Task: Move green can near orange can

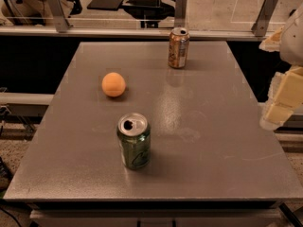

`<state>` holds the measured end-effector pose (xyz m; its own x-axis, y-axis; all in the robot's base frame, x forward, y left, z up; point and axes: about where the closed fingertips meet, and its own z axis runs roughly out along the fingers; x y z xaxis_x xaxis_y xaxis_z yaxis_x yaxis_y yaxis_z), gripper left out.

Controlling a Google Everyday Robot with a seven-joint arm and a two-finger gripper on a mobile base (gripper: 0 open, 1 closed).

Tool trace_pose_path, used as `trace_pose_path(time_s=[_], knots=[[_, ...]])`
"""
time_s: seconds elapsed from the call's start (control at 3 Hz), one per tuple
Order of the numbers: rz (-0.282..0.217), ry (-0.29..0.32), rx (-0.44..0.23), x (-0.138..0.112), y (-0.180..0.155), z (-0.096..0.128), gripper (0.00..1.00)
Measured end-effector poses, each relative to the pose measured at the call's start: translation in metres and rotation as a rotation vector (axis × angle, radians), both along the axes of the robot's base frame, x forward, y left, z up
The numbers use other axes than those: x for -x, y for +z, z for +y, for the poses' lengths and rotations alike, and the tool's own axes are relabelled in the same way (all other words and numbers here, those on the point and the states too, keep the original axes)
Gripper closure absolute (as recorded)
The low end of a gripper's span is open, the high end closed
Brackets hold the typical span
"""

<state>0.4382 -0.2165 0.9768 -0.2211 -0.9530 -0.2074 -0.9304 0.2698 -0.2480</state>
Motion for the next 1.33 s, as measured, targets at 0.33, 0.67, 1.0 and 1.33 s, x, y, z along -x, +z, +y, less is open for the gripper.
trace_pose_path(time_s=[0.33, 0.67, 1.0, 1.33], knots=[[0.000, 0.000, 0.000, 0.000, 0.000, 0.000, 0.00], [-0.007, 0.135, -0.098, 0.008, -0.008, 0.053, 0.00], [-0.007, 0.247, -0.198, 0.017, -0.012, 0.097, 0.00], [0.001, 0.357, -0.291, 0.026, -0.017, 0.143, 0.00]])
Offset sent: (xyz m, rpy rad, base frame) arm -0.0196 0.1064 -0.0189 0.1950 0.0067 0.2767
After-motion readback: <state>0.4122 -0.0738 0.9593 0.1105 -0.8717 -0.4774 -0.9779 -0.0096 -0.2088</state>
